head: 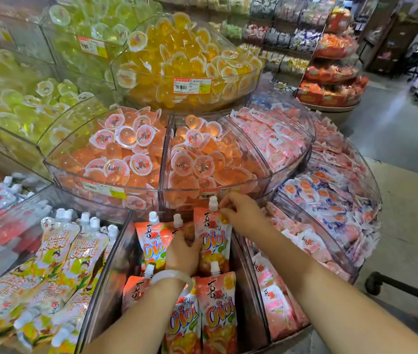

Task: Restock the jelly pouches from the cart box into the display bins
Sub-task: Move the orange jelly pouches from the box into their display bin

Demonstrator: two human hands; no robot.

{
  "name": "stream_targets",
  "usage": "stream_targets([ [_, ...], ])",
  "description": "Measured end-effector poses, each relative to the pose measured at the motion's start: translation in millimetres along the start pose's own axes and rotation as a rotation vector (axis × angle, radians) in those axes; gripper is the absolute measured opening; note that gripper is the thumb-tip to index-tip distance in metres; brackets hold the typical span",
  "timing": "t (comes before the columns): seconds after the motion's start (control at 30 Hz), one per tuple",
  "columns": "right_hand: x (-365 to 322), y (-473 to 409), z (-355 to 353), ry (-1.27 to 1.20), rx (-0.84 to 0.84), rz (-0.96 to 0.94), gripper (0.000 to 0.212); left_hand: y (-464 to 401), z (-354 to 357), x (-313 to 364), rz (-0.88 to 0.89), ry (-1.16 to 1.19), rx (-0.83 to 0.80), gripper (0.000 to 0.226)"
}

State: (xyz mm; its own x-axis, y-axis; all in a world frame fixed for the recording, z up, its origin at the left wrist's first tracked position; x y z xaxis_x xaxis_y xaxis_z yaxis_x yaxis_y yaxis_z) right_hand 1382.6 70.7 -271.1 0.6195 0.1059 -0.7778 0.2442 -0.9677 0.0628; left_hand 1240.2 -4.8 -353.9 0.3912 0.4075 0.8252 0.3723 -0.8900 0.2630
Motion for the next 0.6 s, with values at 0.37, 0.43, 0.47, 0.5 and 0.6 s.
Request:
stream_targets([
  [0.37, 11.1, 7.1, 19.8, 0.395, 0.077, -0.071, 0.017, 5.4, -61.7, -19.8, -0.096, -0.144, 0.230, 0.005],
  [0.43, 5.7, 9.2, 16.6, 0.376, 0.133, -0.115, 0.018, 3.3, -63.5, -27.4, -0.112, -0.125, 0.217, 0.004],
  [0.47, 4.8, 10.0, 15.3, 0.359, 0.159, -0.133, 0.018, 2.8, -63.4, -30.3, -0.118, -0.115, 0.212, 0.005],
  [0.5, 5.8, 10.9, 14.4, 0.337, 0.184, -0.143, 0.017, 2.9, -63.0, -32.8, -0.124, -0.108, 0.210, 0.007],
  [0.6, 12.2, 13.8, 11.8, 0.245, 0.243, -0.142, 0.015, 4.7, -60.3, -38.5, -0.140, -0.102, 0.195, 0.009],
])
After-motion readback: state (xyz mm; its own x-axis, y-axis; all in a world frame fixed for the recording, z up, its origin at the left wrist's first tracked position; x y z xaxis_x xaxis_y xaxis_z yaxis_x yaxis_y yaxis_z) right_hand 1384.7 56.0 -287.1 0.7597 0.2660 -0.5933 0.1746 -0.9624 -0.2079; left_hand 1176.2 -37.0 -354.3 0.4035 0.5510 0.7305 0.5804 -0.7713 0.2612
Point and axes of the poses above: each hand's wrist, its own y-axis away from the middle knuckle, its own z-axis out of the palm, x = y × z, the point moved 10 cm from there along -y, towards the middle knuckle, and after that the axes turned 5 degrees about -y, right-handed, at the moved point
